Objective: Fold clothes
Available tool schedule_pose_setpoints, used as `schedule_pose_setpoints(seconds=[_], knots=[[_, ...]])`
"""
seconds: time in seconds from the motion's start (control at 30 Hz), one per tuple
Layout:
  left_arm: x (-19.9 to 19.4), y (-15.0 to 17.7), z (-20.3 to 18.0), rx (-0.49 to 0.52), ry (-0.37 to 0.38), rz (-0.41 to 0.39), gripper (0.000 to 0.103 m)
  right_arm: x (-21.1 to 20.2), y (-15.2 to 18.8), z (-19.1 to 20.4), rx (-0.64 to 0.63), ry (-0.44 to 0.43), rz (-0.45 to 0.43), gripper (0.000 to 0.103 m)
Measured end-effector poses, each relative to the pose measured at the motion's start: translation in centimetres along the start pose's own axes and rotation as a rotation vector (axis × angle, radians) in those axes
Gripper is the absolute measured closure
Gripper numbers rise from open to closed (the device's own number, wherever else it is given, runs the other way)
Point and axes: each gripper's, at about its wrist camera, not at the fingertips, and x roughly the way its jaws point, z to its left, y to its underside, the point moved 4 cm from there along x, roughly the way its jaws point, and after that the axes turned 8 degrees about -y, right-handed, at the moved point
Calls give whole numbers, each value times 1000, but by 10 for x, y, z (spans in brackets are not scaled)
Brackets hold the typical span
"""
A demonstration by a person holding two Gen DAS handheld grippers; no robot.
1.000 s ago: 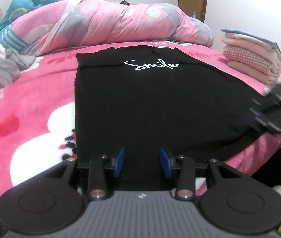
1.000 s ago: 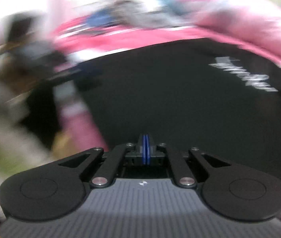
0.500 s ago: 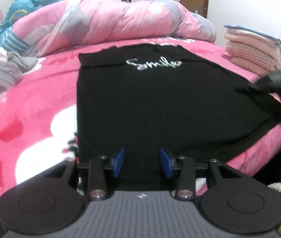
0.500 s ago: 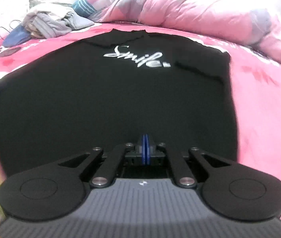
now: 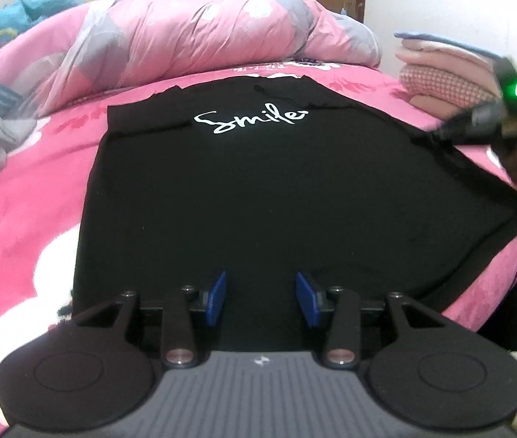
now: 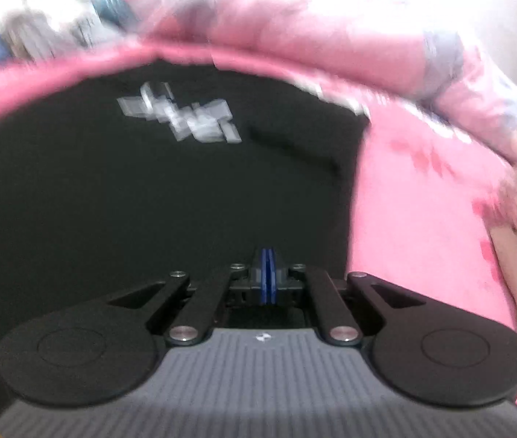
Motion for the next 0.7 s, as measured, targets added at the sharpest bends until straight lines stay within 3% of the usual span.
schedule_pose_setpoints(seconds=[0.17,0.27,0.4,0.53,0.6,0.7], knots=[[4,-1,4,-4,27,1,57,-42,35,-46,123,100,0,100],[5,-1,3,-2,23,3,57,-47,20,-48,144,75,-72,100],[3,0,3,-2,14,6,57,-9,-7,-27,42,-21,-83,103],[4,0,5,-4,27,3,57,10,13,-53,52,67,-13,103],[4,0,6,0,29,3,57,-3,17,-69,103,133,-4,101],[4,-1,6,1,26,5,57,-14,-1,-59,84,78,-80,101]])
